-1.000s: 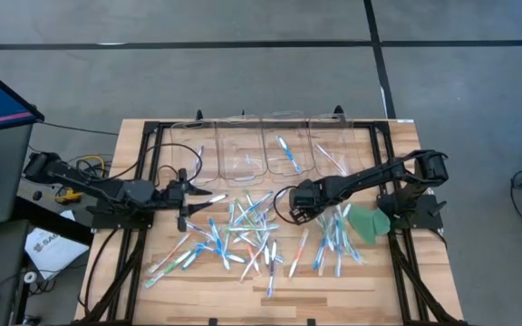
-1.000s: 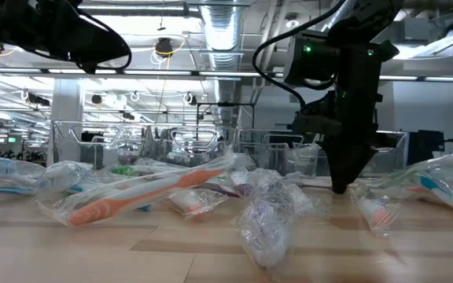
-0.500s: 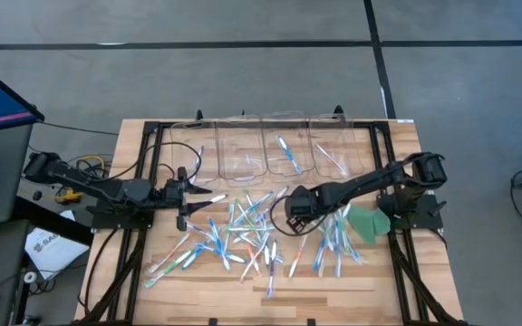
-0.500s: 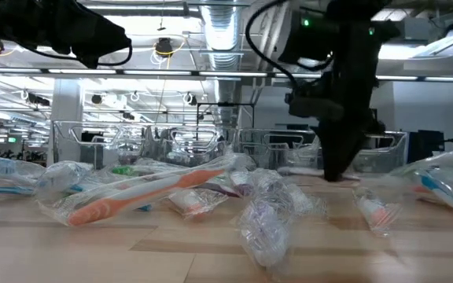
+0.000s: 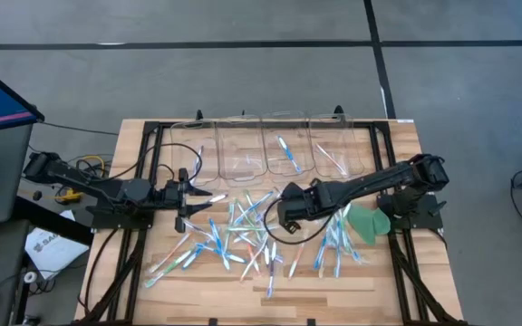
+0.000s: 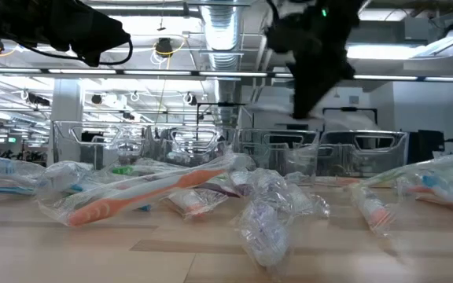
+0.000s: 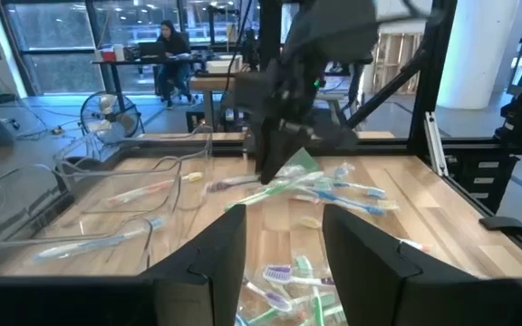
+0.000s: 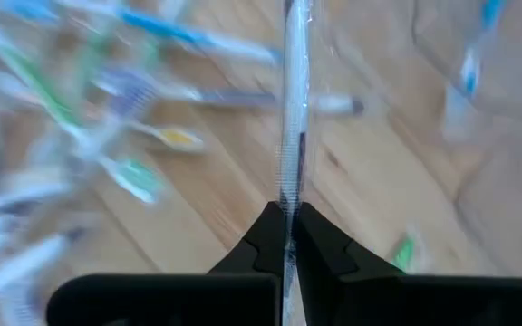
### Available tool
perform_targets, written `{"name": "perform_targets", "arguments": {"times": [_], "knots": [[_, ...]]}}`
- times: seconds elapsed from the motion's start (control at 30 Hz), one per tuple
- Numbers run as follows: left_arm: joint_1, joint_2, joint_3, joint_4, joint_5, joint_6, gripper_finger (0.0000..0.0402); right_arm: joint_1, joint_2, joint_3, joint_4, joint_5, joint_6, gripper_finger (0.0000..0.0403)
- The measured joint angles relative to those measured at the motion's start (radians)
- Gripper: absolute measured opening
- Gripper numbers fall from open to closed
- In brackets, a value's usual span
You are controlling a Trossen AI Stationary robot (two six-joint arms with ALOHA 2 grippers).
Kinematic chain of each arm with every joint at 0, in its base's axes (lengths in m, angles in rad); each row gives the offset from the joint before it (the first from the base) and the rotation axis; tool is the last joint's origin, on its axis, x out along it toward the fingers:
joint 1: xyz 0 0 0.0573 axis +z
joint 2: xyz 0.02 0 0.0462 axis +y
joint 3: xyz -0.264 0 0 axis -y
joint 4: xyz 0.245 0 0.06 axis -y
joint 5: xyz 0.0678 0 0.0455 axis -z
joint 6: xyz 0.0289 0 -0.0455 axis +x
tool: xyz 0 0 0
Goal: Pick & Place Toothbrushes
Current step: Put the purple toothbrush into the left transparent bin
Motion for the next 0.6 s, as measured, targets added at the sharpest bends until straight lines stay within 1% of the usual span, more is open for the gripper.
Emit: {"name": "perform_targets", "arguments": {"times": [0.13,0.27,0.37,0.47,0.6], "knots": [[0.000,0.025,0.000,0.012,0.000,0.000,0.0150,0.027,-0.002,0.083,0.001,0.065,-0.080,0.0002],[0.000,0.094,0.000,0.089,0.000,-0.001,0.0179,0.054,-0.002,0.145,0.024,0.157,-0.177,0.0002],[0.003,0.163,0.000,0.192,-0.001,0.001,0.0210,0.073,-0.002,0.168,0.116,0.204,-0.283,0.0002],[0.016,0.226,0.000,0.315,-0.001,0.014,0.0240,0.092,-0.003,0.173,0.256,0.209,-0.428,0.0002],[0.023,0.290,0.000,0.440,-0.003,0.084,0.0269,0.109,-0.003,0.173,0.407,0.209,-0.601,0.0001]]}}
